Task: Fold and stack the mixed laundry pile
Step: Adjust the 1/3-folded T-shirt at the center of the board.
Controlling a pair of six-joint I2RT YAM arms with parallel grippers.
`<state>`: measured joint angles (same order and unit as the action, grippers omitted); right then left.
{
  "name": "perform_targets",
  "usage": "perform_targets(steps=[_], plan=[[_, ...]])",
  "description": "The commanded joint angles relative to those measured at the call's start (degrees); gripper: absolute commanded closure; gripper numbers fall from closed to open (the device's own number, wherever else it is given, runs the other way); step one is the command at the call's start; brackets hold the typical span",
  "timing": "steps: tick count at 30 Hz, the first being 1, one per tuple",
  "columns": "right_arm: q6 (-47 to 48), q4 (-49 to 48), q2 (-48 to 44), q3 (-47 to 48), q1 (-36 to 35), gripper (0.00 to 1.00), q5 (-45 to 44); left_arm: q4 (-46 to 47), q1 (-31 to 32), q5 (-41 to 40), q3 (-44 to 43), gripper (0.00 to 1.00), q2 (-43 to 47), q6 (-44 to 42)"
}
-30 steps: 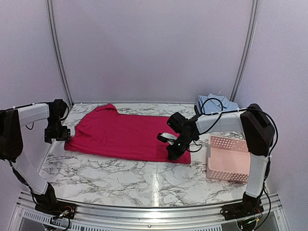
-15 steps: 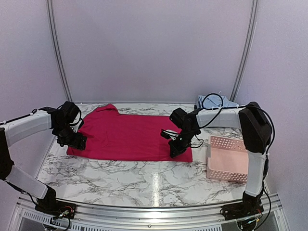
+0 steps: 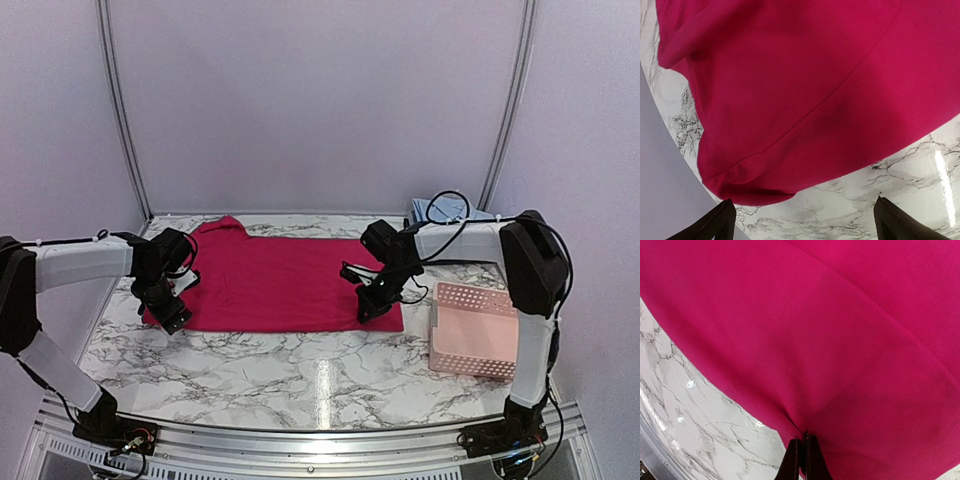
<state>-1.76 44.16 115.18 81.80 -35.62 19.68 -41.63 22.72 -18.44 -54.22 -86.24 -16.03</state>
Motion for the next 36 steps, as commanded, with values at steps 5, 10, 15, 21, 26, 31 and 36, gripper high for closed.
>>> perform_targets(steps=[5,10,15,21,26,31,36], plan=[[-0.3,-0.7,-3.4,-1.2,0.0,1.00,1.8,3.1,3.3,-12.7,3.5,0.01,-4.9,-5.6],[0.0,-1.1,-4.1,-3.2,0.3,1.00,1.9,7.9,3.0,-24.0,5.6,0.01,-6.8,-6.9],[-0.1,-2.1,-5.3,-6.7,1.1,1.00,1.8,12.0,-0.1,-31.8,8.1,0.01,-7.0,-6.3],[-0.1,-2.6,-6.4,-9.5,1.7,1.00,1.4,15.0,-6.8,-34.2,8.1,0.01,-4.6,-6.7],[0.1,-2.6,-6.6,-9.3,2.1,1.00,1.9,16.5,-10.6,-33.2,7.6,0.01,-2.0,-8.3],[-0.1,-2.6,-5.5,-7.4,2.1,1.00,3.5,10.3,-10.7,-17.7,2.7,0.05,5.8,-5.4],[0.0,-2.5,-4.9,-6.7,2.2,1.00,4.0,-3.2,-14.7,-4.3,-11.1,0.16,4.9,19.9]])
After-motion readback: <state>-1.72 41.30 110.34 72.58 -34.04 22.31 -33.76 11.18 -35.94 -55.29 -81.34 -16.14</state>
